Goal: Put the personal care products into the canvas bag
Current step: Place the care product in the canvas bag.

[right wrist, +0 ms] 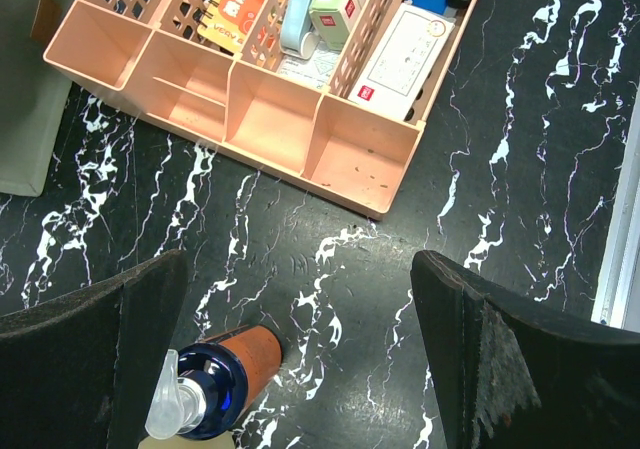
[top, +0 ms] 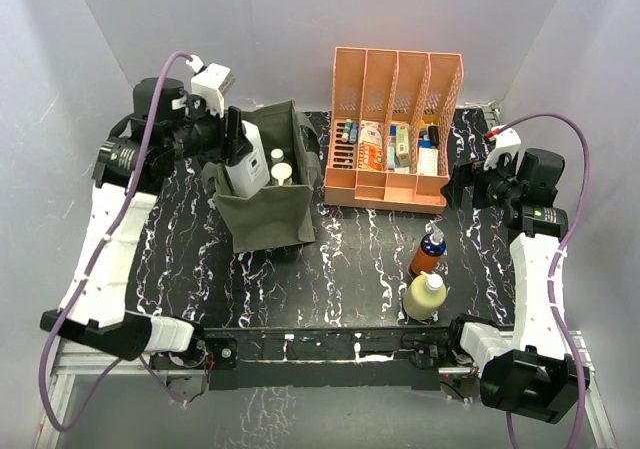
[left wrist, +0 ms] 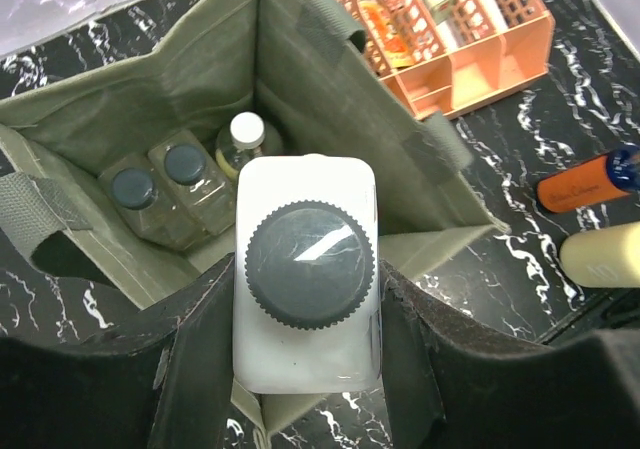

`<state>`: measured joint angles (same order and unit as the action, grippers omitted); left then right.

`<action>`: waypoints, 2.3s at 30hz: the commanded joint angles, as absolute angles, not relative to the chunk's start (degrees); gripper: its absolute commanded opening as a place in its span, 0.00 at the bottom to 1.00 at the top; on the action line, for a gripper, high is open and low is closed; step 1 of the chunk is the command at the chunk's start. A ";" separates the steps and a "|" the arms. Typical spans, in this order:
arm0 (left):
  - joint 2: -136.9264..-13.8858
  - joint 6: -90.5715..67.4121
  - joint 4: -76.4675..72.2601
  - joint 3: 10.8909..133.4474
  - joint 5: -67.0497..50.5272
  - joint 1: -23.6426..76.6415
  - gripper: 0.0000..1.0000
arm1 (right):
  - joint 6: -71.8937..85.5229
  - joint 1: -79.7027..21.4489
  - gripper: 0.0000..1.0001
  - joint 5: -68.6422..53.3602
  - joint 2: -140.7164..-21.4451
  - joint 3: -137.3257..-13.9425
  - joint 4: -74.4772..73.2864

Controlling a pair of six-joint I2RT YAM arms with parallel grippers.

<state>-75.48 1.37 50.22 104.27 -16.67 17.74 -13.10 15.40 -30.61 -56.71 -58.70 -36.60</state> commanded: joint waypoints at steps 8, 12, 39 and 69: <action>-80.75 0.67 43.86 106.96 -12.09 17.58 0.00 | -12.91 15.56 0.99 -31.12 -55.31 -58.97 -33.59; -80.13 1.88 40.70 102.73 -11.88 17.58 0.00 | -12.84 15.55 0.99 -31.35 -55.45 -58.97 -33.51; -80.46 7.74 31.48 90.19 -10.36 17.58 0.00 | -12.61 15.56 0.99 -32.08 -56.02 -59.68 -33.84; -82.00 6.32 26.48 83.82 -19.08 14.66 0.00 | -12.83 15.47 0.99 -31.76 -54.97 -58.71 -33.79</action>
<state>-83.22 4.99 32.80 82.39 -14.92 15.07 -13.08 15.40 -31.44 -56.27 -58.33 -36.18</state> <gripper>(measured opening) 0.476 0.986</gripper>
